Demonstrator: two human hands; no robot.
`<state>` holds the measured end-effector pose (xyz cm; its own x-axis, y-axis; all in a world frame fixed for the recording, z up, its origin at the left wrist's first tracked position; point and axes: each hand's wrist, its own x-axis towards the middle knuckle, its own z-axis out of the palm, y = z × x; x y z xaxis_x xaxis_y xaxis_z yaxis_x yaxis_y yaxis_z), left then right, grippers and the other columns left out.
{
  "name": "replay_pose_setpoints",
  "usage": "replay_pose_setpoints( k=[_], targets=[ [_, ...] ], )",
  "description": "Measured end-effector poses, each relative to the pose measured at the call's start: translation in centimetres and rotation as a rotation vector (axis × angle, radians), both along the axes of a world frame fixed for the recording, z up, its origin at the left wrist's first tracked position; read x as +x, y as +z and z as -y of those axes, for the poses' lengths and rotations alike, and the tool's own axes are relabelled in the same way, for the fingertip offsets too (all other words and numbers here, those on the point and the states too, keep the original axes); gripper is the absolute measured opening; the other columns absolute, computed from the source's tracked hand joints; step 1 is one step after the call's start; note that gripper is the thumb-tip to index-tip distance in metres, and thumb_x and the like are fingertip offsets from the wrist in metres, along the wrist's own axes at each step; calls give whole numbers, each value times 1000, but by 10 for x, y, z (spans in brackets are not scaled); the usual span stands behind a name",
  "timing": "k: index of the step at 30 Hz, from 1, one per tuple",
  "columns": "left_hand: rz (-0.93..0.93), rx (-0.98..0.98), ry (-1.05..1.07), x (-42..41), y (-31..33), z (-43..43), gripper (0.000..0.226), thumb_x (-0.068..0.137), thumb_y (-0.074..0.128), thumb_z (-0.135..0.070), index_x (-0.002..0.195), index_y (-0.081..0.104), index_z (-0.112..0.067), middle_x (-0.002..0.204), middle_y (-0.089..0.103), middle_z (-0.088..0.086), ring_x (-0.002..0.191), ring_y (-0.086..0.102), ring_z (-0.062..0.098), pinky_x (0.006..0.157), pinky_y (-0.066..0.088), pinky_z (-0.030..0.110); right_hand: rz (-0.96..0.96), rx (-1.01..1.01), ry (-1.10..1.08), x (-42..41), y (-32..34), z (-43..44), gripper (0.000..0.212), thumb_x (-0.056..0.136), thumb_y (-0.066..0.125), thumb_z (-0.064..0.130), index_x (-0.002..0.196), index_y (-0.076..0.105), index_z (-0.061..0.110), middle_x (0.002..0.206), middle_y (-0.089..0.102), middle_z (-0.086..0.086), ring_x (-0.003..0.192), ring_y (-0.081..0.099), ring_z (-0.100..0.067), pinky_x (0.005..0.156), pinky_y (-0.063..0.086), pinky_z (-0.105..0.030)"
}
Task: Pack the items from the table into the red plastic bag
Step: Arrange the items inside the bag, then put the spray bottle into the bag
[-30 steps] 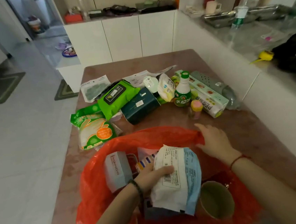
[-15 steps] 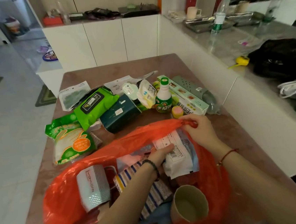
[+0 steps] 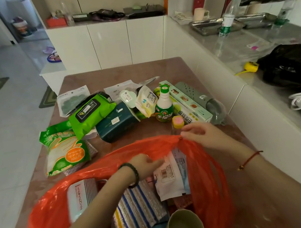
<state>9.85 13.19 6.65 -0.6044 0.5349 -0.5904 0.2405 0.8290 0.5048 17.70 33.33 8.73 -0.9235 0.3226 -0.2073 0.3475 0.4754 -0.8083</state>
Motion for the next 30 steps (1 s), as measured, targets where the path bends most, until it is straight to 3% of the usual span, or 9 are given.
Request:
replay_pose_setpoints(
  k=[3, 7, 10, 13, 16, 19, 24, 27, 30],
  targets=[
    [-211, 229, 55, -19, 24, 1, 36, 87, 48, -45, 103, 63, -17, 94, 61, -6, 85, 58, 11, 80, 49, 25, -70, 27, -117, -23, 9, -16, 27, 81, 64, 38, 105, 62, 27, 101, 63, 3, 94, 61, -16, 85, 53, -37],
    [-329, 470, 161, -34, 30, -6, 20, 86, 55, -32, 103, 60, -23, 95, 60, -8, 88, 56, 7, 89, 50, 28, -126, 106, -201, -72, 5, -22, 53, 80, 68, 19, 129, 47, 13, 126, 55, -10, 111, 53, -22, 92, 44, -33],
    [-438, 395, 55, -41, 19, -6, 44, 81, 59, -40, 122, 49, -27, 122, 54, -5, 112, 50, 9, 100, 41, 26, -155, 256, -125, -119, -1, -28, 66, 81, 65, 13, 139, 33, 13, 144, 39, -12, 131, 40, -26, 105, 33, -37],
    [-443, 195, -65, -48, 14, 3, 78, 73, 62, -54, 138, 27, -33, 142, 38, -5, 131, 35, 15, 110, 33, 33, -113, 418, 29, -164, -10, -36, 62, 86, 56, 10, 141, 30, 15, 149, 28, -14, 138, 28, -27, 112, 27, -37],
    [-484, -116, -215, -56, 9, 18, 98, 66, 64, -61, 143, 10, -34, 145, 36, -2, 133, 34, 20, 112, 29, 37, -50, 592, 78, -191, -16, -44, 40, 87, 54, 9, 126, 45, 15, 135, 44, -17, 121, 45, -33, 99, 39, -40],
    [-562, -246, -246, -64, 3, 32, 73, 77, 60, -47, 139, 26, -30, 133, 53, 2, 120, 51, 22, 102, 39, 34, -67, 645, 72, -184, -12, -45, 30, 85, 57, 9, 115, 51, 10, 119, 52, -18, 106, 52, -33, 87, 42, -37],
    [-513, 53, 21, -78, 4, 46, 35, 80, 56, -22, 115, 56, -25, 113, 66, 5, 107, 60, 24, 92, 48, 34, -402, 610, -20, -127, 23, -30, 24, 85, 58, 13, 109, 53, 11, 99, 47, -8, 93, 52, -28, 75, 39, -31],
    [-486, 176, 105, -86, 11, 47, 30, 78, 60, -18, 107, 60, -24, 95, 67, 1, 92, 63, 20, 87, 50, 33, -634, 495, -30, -85, 61, -11, 22, 81, 61, 16, 103, 55, 18, 97, 51, 1, 88, 53, -18, 72, 47, -32],
    [-459, 199, 110, -91, 19, 53, 36, 77, 65, -25, 112, 56, -27, 90, 58, -6, 83, 56, 14, 86, 50, 31, -764, 207, -22, -41, 97, 23, 21, 80, 62, 16, 90, 53, 32, 90, 52, 14, 74, 57, -7, 59, 52, -17]
  ],
)
